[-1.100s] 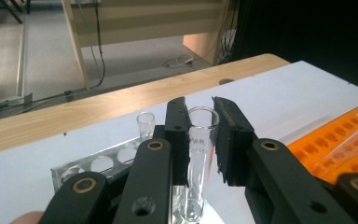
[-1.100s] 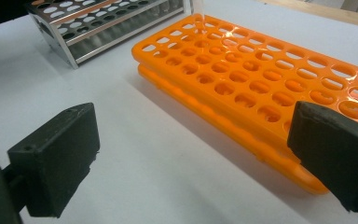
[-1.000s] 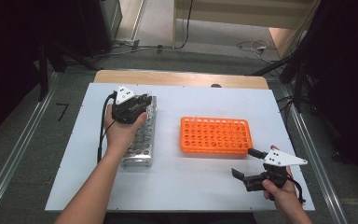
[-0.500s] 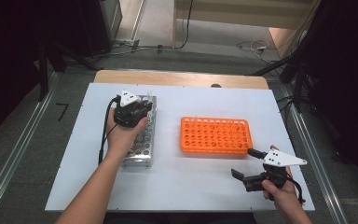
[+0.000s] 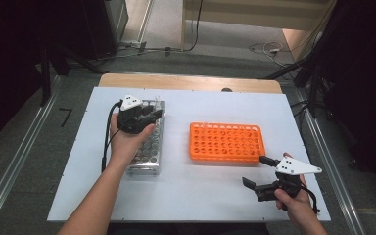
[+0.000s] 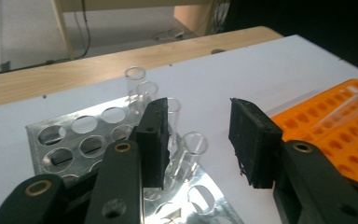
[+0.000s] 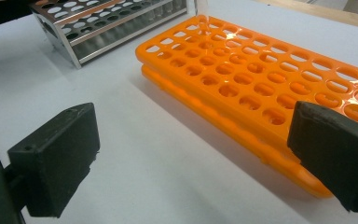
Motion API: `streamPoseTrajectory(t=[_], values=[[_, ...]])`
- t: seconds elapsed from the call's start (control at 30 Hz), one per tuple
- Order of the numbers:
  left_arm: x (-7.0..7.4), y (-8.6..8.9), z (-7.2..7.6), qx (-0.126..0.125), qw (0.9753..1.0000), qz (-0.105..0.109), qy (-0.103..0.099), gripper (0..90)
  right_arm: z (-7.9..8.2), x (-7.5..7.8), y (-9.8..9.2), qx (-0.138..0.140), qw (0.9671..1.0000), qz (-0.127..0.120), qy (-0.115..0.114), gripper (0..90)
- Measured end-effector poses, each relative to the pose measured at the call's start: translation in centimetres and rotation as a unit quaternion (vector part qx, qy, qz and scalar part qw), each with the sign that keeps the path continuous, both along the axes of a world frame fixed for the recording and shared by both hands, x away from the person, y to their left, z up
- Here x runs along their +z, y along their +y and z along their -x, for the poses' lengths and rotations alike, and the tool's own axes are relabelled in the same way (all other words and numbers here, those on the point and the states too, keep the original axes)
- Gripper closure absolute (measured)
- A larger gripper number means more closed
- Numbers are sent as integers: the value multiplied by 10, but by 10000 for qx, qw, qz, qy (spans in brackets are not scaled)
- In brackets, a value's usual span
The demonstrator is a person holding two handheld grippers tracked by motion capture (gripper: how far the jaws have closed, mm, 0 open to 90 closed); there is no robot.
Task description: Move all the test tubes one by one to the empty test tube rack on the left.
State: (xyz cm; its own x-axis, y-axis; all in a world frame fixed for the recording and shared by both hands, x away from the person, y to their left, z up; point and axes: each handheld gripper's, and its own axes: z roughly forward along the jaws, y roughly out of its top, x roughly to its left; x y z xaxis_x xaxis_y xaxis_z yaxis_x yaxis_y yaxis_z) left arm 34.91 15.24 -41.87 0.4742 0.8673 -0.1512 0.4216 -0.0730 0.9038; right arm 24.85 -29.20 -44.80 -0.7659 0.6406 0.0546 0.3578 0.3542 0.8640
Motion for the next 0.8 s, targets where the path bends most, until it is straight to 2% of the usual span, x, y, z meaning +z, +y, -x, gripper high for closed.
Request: streamPoseTrajectory(t=[0.13,0.2,0.27,0.47,0.63,0.8], values=[[6,-1,10,-46,9998,175,-92,394,0,0,2,3,10000,0,13,8],[8,-1,16,-57,9998,178,-116,309,0,0,3,28,10000,-31,14,8],[8,-1,23,-39,9997,196,-156,264,0,0,4,8,10000,-22,21,8],[9,1,45,-121,9992,316,-200,143,-2,1,8,-39,10000,31,44,8],[9,2,64,-289,9986,351,-264,49,-6,4,16,-29,10000,43,25,8],[8,2,83,-469,9975,423,-311,5,-13,8,28,-24,10000,30,27,8]])
